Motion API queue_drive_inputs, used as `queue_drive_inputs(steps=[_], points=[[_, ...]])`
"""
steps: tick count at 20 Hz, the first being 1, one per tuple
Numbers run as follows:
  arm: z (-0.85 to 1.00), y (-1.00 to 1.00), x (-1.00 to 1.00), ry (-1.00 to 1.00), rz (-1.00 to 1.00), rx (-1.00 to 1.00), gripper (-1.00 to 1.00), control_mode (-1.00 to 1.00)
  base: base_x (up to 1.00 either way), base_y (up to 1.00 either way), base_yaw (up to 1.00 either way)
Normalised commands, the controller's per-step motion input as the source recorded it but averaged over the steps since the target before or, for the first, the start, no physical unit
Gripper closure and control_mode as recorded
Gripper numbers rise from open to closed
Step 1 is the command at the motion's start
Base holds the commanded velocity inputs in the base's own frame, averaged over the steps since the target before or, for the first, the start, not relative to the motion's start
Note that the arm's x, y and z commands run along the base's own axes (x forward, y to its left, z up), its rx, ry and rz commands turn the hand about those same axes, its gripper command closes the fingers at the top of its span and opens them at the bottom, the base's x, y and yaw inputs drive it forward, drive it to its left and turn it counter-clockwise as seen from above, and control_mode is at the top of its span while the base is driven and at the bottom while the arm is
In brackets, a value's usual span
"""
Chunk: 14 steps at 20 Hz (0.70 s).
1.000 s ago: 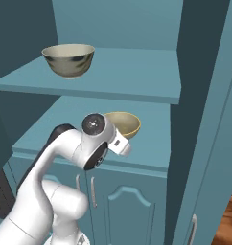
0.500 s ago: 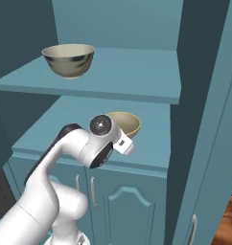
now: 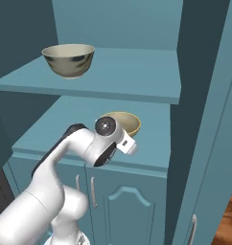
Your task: Pick up the bowls from the cabinet and place each bowl in front of a stool on the dining counter.
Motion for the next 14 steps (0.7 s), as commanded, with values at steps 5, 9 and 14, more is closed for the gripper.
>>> queue_drive_inputs(steps=[5,9,14], points=[[-0.14,-0.05,0.29,0.0,0.0,0.0,-1.0,-1.0,0.0,0.0,0.0],[-0.09,-0.06,0.32,0.0,0.0,0.0,-1.0,-1.0,0.0,0.0,0.0],[-0.11,-0.01,0.33,0.0,0.0,0.0,-1.0,-1.0,0.0,0.0,0.0]])
